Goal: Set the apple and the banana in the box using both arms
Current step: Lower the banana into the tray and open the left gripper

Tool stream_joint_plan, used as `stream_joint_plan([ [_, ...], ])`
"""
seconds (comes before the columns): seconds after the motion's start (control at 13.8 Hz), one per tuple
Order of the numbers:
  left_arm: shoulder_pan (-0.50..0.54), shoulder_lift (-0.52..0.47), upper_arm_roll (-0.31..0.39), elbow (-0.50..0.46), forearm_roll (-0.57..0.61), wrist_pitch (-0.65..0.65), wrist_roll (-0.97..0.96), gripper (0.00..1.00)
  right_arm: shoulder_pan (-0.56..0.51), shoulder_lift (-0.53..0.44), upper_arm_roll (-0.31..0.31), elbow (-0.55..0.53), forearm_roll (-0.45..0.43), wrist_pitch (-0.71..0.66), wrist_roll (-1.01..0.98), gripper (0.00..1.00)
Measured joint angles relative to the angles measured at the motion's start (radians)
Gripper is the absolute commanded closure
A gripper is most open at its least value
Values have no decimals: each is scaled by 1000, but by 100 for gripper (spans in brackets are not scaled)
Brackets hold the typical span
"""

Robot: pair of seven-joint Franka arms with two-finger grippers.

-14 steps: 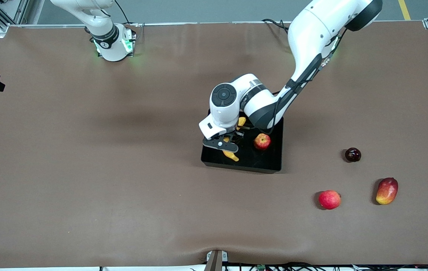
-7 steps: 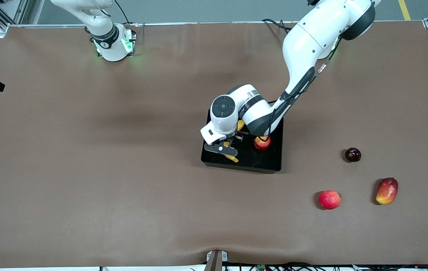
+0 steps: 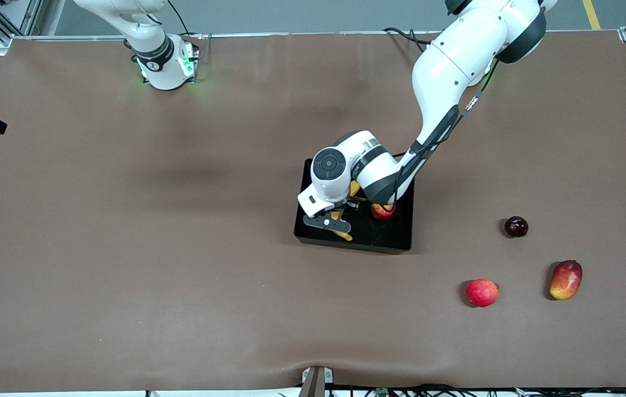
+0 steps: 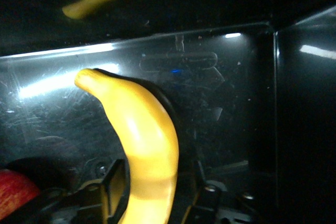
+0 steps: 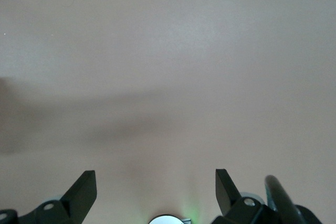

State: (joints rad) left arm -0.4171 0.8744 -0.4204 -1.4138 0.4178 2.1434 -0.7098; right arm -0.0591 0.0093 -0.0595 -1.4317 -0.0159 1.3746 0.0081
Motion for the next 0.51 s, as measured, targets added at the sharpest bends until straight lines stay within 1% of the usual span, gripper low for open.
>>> stream_joint_plan([
  [0.15,3,-17,1,18,0,-18,0,0,0,0,0,0,0,0,0,0],
  [0.29,11,-68,3,39,0,-94,0,0,0,0,0,0,0,0,0,0],
  [0.44,40,-162,7,55,0,-177,0,0,0,0,0,0,0,0,0,0],
  [0.51,72,-219,8,57,0,-217,0,0,0,0,0,0,0,0,0,0],
])
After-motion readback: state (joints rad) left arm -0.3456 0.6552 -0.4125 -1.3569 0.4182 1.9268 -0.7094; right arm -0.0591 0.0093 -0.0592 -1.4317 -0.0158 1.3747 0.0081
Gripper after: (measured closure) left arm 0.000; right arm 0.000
